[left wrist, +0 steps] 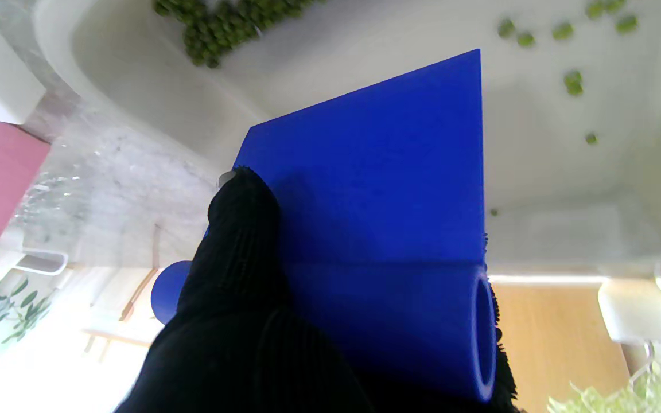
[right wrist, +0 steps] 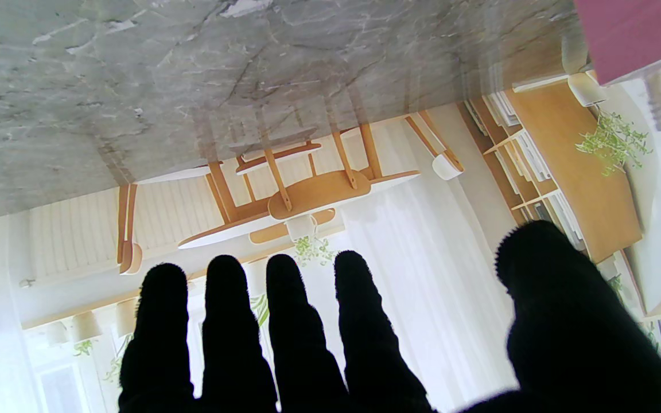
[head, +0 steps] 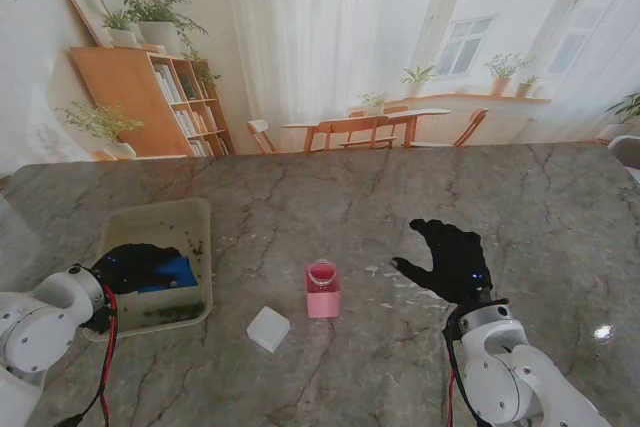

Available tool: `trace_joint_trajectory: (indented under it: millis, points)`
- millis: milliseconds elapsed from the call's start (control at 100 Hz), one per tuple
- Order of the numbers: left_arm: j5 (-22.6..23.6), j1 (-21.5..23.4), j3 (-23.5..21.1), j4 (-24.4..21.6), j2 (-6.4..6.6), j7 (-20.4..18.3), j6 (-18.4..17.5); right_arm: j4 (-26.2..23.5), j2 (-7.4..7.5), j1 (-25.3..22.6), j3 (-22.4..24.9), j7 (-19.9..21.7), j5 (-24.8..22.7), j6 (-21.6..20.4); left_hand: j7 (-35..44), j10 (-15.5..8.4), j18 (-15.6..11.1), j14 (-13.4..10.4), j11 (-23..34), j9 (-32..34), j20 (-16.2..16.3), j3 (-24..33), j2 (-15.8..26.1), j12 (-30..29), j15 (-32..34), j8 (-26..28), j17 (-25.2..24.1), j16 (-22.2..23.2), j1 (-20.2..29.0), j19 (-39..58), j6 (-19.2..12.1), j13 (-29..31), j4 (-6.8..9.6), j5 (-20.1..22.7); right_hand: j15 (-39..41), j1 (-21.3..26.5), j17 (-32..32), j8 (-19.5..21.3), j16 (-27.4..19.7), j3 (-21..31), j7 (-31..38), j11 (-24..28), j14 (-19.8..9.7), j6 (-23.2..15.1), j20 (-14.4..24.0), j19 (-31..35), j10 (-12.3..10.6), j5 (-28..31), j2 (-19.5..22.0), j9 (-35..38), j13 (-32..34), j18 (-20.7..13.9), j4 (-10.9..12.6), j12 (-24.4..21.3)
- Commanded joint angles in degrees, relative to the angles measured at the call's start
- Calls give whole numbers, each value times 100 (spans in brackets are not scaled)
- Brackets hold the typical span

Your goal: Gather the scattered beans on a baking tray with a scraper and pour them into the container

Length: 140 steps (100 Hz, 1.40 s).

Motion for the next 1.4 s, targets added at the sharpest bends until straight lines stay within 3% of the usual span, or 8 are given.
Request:
trace_joint_trajectory:
  millis: [0,260,570,970,1390]
  points:
    - [29,-162,-18,15,-1,67,-41,-16,-10,-13,1,84,5,-4,-39,-244,-135,-125,92,-28,0,731,641,-5,37,98,-103,52,576,22,-120,-19,337,161,31,30,-21,49,51,-71,4,31,-10,-56,-42,98,-73,-9,146,-2,76,85,172,93]
    - [549,-818,183,660,13,550,-97,-7,-4,10,-18,119,0,-11,-23,-298,-249,-206,162,-370,-86,733,717,151,17,120,-276,68,576,-122,-113,-309,344,-199,30,33,-25,47,51,-70,-1,30,-21,-51,-43,96,-71,-20,150,-8,69,87,173,93]
    - [888,-1671,753,1673,67,991,-41,3,7,35,-45,171,-15,-16,616,-439,-336,-286,-29,-565,-204,602,397,749,165,468,-524,143,574,-157,-200,-678,353,-775,31,30,-19,48,51,-73,-3,30,-16,-47,-41,102,-79,-23,155,-9,68,88,172,93]
    - [737,-2509,1519,2754,72,1397,290,14,20,72,-76,248,-27,-18,897,-432,-357,-300,-103,-666,-245,618,388,961,288,429,-654,186,576,-114,-142,-823,367,-1018,32,29,-22,48,50,-74,-3,32,-17,-43,-43,102,-71,-21,159,-7,69,86,173,94]
    - [315,-3043,2274,3493,31,1637,408,6,27,96,-98,319,-21,-4,959,-438,-368,-320,-96,-677,-270,616,400,972,310,383,-661,180,576,-94,-147,-821,364,-1054,32,30,-23,48,49,-76,-3,30,-17,-44,-45,101,-73,-22,157,-9,66,85,173,93]
